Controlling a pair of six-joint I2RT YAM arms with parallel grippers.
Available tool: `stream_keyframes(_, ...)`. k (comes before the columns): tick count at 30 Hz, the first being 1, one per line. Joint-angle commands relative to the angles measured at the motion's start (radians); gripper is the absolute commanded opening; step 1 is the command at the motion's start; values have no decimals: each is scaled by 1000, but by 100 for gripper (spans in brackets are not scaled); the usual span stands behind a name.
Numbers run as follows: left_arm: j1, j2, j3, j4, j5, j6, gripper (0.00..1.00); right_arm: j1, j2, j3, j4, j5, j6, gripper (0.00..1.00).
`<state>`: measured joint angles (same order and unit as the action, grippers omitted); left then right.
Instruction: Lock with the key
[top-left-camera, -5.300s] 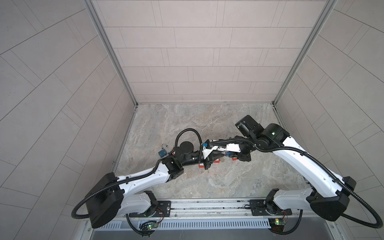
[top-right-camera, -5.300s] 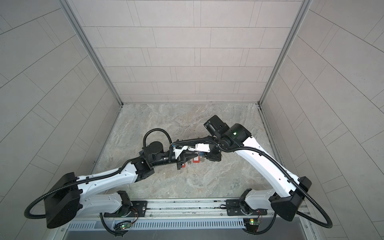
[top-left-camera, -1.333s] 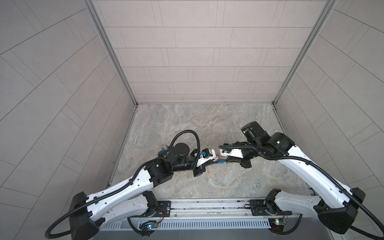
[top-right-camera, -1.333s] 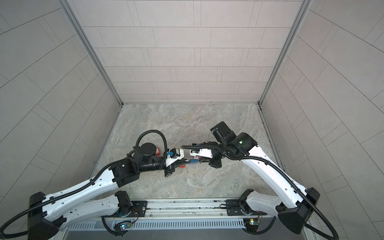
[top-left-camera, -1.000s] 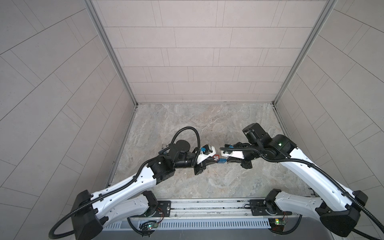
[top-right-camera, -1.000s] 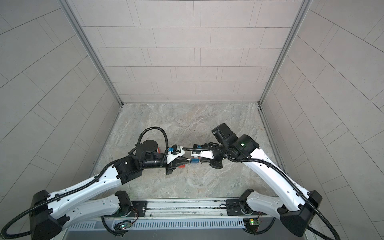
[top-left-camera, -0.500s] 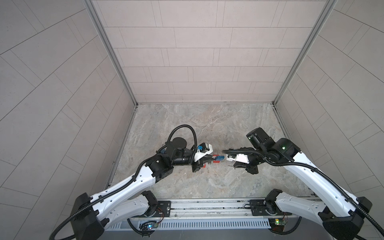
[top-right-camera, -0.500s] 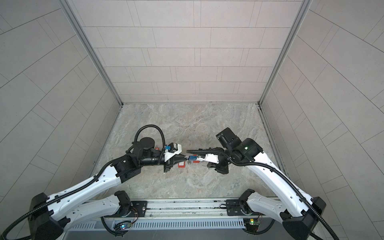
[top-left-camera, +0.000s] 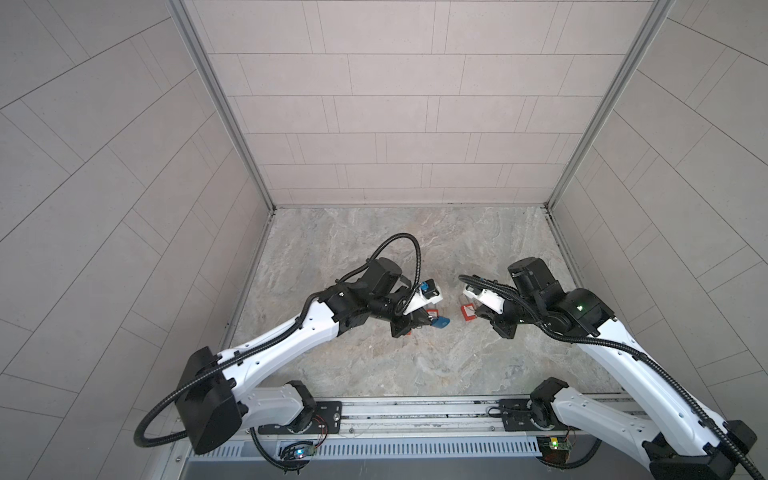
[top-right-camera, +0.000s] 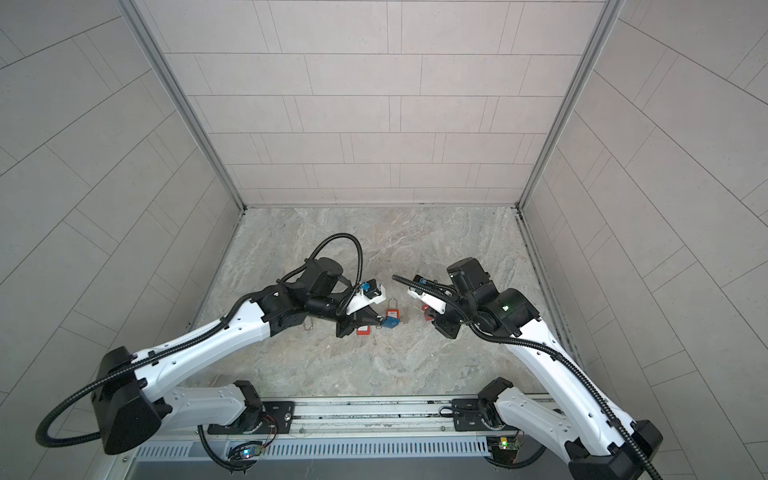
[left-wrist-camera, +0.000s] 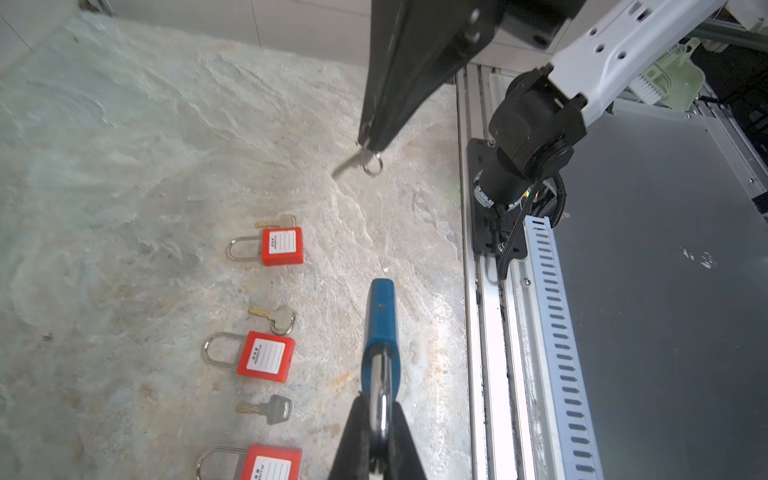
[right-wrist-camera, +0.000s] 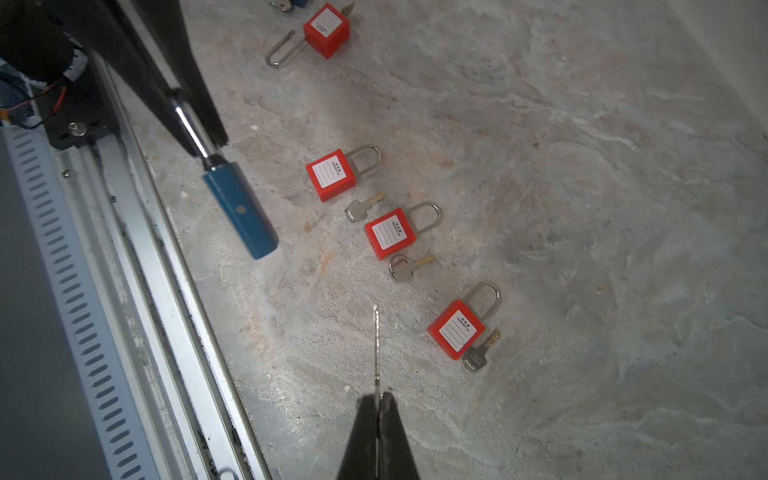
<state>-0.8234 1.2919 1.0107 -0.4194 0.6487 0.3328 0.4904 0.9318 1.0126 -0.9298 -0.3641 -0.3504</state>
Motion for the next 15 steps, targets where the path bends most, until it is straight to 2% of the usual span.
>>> stream_keyframes(1, 4, 86, 80, -96, 63, 1, 0, -5, -24, -25, 81, 186, 160, 0)
stream_keyframes(7, -4, 357, 299, -269, 160, -15, 0, -7, -71, -23, 66, 404, 275, 0)
stream_keyframes(15, -84, 705, 631, -506, 168, 25, 0, -8, -169, -81, 57, 501, 373, 0)
